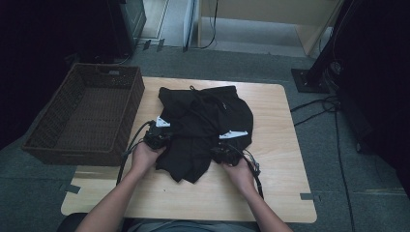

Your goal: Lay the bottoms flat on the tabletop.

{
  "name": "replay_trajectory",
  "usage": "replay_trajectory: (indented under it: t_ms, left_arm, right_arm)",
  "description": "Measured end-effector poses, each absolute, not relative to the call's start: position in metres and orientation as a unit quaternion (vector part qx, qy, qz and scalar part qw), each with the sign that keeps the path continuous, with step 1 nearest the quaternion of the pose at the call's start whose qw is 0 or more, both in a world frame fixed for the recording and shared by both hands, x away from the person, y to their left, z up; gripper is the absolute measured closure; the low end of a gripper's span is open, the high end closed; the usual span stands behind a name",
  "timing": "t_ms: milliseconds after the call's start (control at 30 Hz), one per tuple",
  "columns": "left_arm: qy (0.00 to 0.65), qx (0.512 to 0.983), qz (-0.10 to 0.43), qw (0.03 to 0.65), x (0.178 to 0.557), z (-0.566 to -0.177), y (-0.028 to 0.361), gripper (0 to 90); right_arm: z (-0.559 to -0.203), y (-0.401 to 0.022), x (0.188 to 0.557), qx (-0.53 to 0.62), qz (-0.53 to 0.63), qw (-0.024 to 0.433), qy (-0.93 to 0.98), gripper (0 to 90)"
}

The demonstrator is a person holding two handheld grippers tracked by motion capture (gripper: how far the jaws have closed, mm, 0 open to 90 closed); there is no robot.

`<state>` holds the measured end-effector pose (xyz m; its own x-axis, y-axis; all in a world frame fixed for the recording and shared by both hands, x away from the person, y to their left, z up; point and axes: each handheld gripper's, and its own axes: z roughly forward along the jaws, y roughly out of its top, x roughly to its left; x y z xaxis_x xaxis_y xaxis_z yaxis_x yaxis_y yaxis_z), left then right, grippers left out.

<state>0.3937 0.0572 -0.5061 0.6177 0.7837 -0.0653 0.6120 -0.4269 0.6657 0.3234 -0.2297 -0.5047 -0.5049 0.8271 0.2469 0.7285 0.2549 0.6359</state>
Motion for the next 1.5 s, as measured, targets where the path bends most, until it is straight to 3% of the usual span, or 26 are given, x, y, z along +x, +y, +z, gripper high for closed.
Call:
replay_trajectory:
  t_ms: [367, 500, 633, 767, 900, 1100, 1200, 1367, 1500]
  left_arm:
    - [0.470, 0.808, 0.137, 0.326, 0.403, -0.504, 0.070, 86.3]
    - [0.469, 0.811, 0.102, 0.334, 0.401, -0.496, 0.069, 78.9]
    - [0.443, 0.803, 0.090, 0.388, 0.394, -0.474, 0.061, 66.1]
    - [0.422, 0.797, 0.071, 0.425, 0.390, -0.461, 0.051, 53.4]
    - [0.418, 0.809, 0.060, 0.410, 0.396, -0.469, 0.042, 41.3]
    - [0.428, 0.817, 0.051, 0.383, 0.409, -0.493, 0.040, 33.9]
    - [0.419, 0.835, 0.066, 0.351, 0.412, -0.503, 0.039, 39.6]
    - [0.404, 0.839, 0.092, 0.351, 0.400, -0.506, 0.041, 74.5]
    - [0.385, 0.853, 0.082, 0.343, 0.383, -0.504, 0.041, 83.5]
  right_arm:
    - [-0.502, -0.268, 0.260, 0.495, 0.329, 0.033, 0.803, 85.7]
    - [-0.492, -0.270, 0.251, 0.478, 0.355, 0.035, 0.803, 76.2]
    - [-0.471, -0.274, 0.266, 0.479, 0.404, 0.086, 0.774, 60.9]
    - [-0.466, -0.277, 0.292, 0.492, 0.417, 0.102, 0.758, 57.5]
    - [-0.476, -0.276, 0.318, 0.509, 0.408, 0.114, 0.749, 50.2]
    - [-0.496, -0.261, 0.336, 0.517, 0.389, 0.114, 0.754, 40.8]
    - [-0.503, -0.251, 0.341, 0.508, 0.357, 0.136, 0.772, 49.5]
    - [-0.508, -0.255, 0.343, 0.509, 0.337, 0.149, 0.778, 74.6]
    - [-0.506, -0.262, 0.336, 0.513, 0.332, 0.128, 0.782, 75.3]
